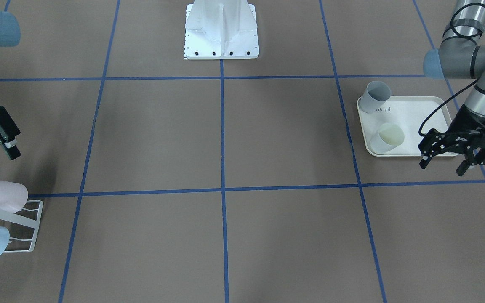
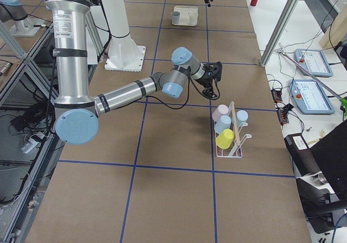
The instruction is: Transfer IKEA cup to right arm and place on rack
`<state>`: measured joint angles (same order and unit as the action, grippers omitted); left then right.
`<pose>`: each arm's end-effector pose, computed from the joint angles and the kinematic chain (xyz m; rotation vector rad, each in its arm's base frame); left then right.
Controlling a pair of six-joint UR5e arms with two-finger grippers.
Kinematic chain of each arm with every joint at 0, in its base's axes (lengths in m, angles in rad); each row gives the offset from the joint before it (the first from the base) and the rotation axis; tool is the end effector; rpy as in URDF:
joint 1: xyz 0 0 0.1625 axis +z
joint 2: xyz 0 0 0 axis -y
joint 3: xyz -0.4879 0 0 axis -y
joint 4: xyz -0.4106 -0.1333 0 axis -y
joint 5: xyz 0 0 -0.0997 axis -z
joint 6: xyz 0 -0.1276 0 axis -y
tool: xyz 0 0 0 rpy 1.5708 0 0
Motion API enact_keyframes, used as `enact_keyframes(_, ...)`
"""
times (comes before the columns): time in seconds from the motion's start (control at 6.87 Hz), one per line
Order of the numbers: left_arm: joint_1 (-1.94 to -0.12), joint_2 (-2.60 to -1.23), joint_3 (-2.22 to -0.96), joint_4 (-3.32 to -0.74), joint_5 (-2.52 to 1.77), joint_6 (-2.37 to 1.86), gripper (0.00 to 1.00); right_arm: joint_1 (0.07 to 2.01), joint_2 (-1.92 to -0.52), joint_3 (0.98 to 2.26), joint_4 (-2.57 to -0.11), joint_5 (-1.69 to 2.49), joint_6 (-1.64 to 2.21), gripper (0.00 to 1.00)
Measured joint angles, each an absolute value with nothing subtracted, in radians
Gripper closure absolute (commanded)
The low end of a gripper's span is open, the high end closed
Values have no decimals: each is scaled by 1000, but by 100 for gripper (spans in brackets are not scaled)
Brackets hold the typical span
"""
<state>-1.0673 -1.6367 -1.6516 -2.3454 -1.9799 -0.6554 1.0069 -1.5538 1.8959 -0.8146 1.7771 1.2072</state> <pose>0.2133 -0.5582 0.5807 0.5511 0.8136 0.0489 -0.2043 -0.5235 0.4807 0.5545 -0.9737 0.4622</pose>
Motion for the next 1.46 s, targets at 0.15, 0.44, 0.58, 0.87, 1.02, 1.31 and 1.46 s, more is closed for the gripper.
enact_keyframes(0.15, -1056, -1557, -1726, -2326, -2010, -657, 1, 1002, -1555, 1895, -815, 1766, 1207, 0)
enact_keyframes(0.44, -973, -1449, -1825, -2319, -2100, -664, 0, 987, -1569, 1893, -815, 1731, 1207, 0)
enact_keyframes(0.58, -923, -1393, -1871, -2318, -2129, -668, 0, 982, -1573, 1895, -815, 1720, 1207, 0)
enact_keyframes(0.87, -860, -1312, -1914, -2316, -2143, -676, 0, 979, -1576, 1898, -814, 1703, 1207, 0)
enact_keyframes(1.02, -831, -1299, -1914, -2314, -2144, -696, 0, 978, -1576, 1898, -814, 1700, 1208, 0)
enact_keyframes(1.31, -768, -1300, -1910, -2314, -2144, -768, 44, 977, -1577, 1897, -814, 1697, 1209, 0)
enact_keyframes(1.46, -753, -1302, -1908, -2314, -2143, -783, 99, 977, -1578, 1897, -815, 1697, 1209, 0)
